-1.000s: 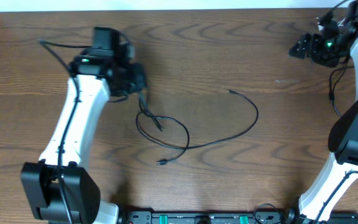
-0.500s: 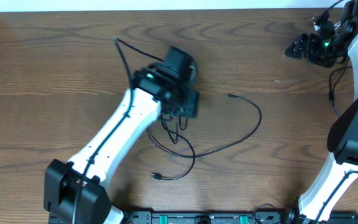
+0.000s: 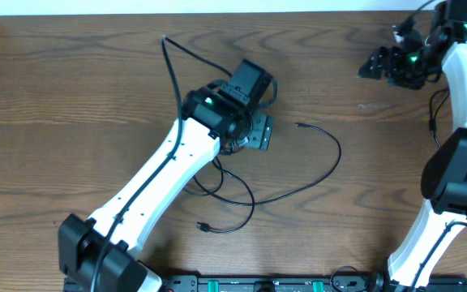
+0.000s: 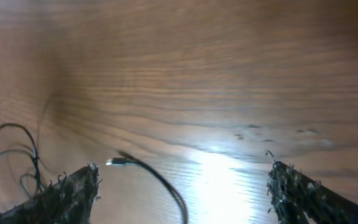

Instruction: Untangle cables

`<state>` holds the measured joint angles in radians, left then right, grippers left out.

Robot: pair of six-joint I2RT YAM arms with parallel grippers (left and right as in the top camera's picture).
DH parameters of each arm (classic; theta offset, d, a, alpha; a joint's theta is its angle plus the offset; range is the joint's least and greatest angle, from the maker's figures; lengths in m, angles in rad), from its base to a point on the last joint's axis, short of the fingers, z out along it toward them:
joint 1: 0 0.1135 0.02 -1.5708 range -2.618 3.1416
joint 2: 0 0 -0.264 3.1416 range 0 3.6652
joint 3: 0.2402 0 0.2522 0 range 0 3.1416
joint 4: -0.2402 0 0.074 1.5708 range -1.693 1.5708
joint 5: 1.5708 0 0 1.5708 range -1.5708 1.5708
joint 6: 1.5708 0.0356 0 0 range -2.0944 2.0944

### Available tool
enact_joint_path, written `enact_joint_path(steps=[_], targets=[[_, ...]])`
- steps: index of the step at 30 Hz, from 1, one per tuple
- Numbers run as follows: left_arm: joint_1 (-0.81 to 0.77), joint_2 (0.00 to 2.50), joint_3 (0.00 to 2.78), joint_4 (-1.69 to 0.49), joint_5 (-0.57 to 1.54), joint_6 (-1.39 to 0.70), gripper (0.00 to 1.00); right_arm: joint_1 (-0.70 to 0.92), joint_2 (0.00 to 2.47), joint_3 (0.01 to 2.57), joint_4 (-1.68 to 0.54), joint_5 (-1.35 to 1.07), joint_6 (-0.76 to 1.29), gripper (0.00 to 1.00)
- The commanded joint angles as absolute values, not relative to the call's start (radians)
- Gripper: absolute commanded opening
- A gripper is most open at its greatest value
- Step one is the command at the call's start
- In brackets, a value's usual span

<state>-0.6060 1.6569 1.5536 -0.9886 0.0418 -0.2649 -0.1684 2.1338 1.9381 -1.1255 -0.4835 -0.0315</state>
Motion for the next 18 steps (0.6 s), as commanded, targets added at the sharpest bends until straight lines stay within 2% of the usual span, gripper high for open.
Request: enact_joint_path(steps=[1,5,14,18], targets=[[-0.567,1.571,1.643,-1.006,0.014,-0.285,0.82,-0.099,2.121,1.949,-1.129,-0.525,-0.043,0.86],[-0.472,1.487,1.678,-1.006,0.014,-0.364,0.82,-0.011,2.121,1.948,-1.119,-0.564,-0.042,0.86],[-0.105,1.370,1.680,-1.062,0.015,-0.471,0.83,0.248,2.121,1.948,-0.996,-0.627,0.007,0.84],[0.027,1.382,1.679,-1.088,0.034,-0.477,0.82,0.366,2.127,1.948,-0.915,-0.501,0.089,0.85]])
